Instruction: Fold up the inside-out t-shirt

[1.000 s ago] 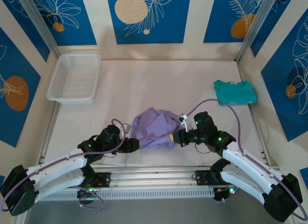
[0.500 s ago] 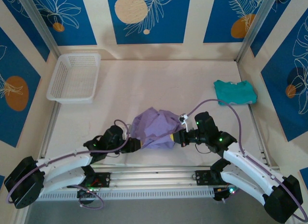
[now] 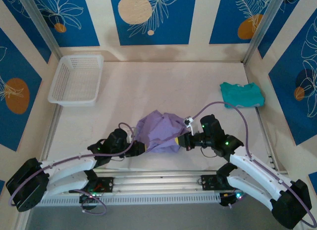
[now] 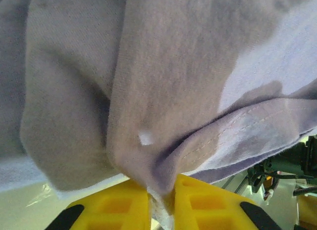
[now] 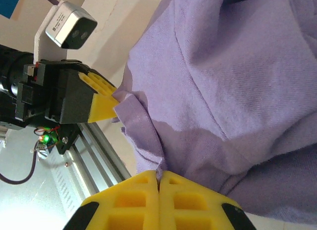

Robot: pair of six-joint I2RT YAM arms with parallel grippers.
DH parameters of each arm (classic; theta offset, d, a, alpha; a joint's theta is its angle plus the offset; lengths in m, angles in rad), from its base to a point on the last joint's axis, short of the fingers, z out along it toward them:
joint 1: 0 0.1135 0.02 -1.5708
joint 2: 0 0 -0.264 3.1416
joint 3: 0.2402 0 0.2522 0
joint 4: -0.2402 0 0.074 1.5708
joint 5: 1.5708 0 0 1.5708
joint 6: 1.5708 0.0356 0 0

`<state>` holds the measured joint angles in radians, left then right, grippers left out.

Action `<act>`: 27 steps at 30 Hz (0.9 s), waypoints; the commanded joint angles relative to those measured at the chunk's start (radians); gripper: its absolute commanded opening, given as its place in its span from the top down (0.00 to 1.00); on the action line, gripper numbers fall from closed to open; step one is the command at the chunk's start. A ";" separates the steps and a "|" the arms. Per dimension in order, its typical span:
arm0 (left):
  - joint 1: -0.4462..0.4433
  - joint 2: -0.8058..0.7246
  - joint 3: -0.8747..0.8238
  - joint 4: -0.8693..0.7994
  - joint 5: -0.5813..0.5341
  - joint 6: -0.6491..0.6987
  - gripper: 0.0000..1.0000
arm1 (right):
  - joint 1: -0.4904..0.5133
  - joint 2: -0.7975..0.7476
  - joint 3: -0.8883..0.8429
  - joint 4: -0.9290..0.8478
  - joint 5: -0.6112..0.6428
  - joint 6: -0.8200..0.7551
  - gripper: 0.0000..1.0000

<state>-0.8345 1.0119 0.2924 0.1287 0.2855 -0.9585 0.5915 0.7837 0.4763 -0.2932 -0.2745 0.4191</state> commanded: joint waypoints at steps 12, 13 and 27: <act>0.308 -0.351 0.266 -0.475 -0.014 0.232 1.00 | 0.153 0.039 0.081 0.250 -0.098 0.081 0.95; 0.343 -0.357 0.311 -0.519 -0.028 0.266 1.00 | 0.195 0.067 0.113 0.229 -0.089 0.059 0.91; 0.490 -0.251 0.637 -0.680 -0.258 0.496 1.00 | -0.079 0.217 0.226 -0.053 0.375 -0.029 0.56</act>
<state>-0.3573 0.7536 0.8928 -0.5125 0.0715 -0.5194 0.5732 0.9360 0.6945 -0.2726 -0.0185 0.3851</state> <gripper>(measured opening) 0.046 0.440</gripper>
